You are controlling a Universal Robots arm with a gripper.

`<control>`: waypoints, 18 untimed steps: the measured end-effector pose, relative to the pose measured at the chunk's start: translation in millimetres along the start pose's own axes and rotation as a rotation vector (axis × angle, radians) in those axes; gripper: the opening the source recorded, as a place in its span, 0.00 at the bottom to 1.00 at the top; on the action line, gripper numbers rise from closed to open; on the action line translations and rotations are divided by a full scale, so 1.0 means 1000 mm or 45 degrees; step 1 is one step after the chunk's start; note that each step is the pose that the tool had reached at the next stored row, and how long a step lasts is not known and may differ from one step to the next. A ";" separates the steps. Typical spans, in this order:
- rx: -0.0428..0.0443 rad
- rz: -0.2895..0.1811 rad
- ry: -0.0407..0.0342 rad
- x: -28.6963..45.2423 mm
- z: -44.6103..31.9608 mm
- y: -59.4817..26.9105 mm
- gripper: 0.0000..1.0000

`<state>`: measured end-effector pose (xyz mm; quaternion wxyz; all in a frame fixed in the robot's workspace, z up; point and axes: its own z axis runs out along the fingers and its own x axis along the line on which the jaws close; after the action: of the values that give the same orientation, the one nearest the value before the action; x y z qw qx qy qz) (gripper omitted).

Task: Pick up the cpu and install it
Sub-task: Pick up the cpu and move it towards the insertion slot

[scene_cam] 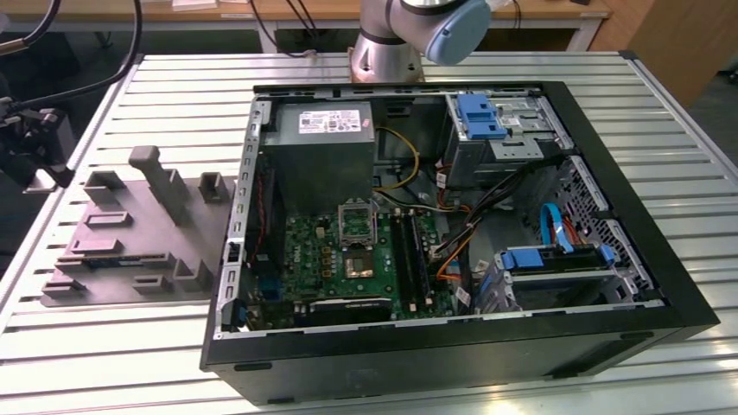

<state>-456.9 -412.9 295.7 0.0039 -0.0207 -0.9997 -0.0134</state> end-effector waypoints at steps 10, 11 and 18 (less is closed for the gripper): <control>0.000 0.000 -0.0001 0.0000 -0.0046 0.0001 0.47; 0.000 0.000 -0.0002 0.0000 -0.0046 0.0001 0.47; 0.000 0.000 0.0006 0.0001 -0.0066 0.0002 0.47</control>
<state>-456.9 -412.9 302.3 0.0041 -0.0207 -0.9997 -0.0134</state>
